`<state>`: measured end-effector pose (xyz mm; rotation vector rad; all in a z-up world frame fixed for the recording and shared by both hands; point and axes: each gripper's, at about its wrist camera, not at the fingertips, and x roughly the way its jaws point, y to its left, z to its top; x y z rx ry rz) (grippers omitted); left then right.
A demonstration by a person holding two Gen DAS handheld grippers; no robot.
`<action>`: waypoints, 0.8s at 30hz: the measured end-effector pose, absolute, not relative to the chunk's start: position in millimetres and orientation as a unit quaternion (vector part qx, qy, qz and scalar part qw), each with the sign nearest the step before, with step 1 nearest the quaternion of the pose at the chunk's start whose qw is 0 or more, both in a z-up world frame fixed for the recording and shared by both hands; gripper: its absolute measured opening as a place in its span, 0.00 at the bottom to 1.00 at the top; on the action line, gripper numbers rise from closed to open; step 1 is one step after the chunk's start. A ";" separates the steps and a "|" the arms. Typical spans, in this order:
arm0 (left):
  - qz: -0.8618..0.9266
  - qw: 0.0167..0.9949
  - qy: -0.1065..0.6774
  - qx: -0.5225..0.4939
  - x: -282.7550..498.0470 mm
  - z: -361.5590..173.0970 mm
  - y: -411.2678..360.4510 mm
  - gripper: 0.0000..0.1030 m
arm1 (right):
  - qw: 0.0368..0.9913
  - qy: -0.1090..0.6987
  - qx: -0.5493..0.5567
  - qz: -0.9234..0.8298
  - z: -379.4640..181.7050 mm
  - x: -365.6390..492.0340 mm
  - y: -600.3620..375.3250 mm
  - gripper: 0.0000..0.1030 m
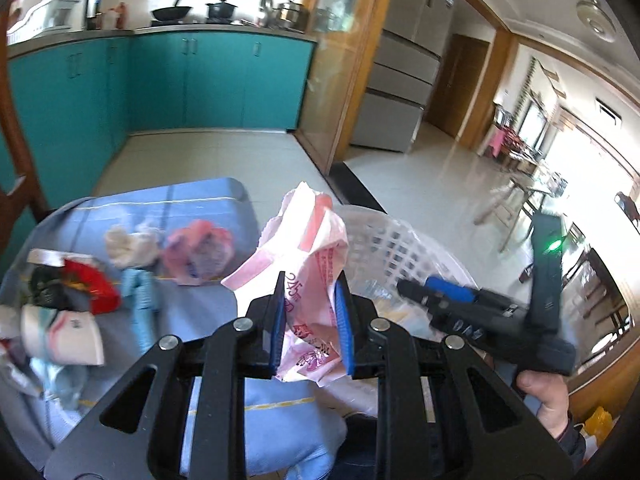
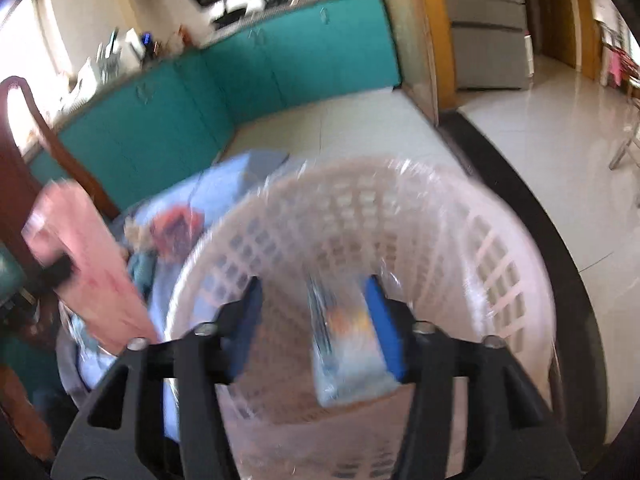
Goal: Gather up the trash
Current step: 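Carry the bread bag with the right gripper into the wastebasket and release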
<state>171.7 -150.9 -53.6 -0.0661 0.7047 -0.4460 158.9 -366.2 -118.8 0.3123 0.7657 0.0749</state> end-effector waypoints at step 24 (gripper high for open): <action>0.093 0.946 0.310 0.005 140.7 -65.2 -19.6 0.78 | 0.938 0.303 0.083 0.149 -90.4 170.0 -254.2 0.63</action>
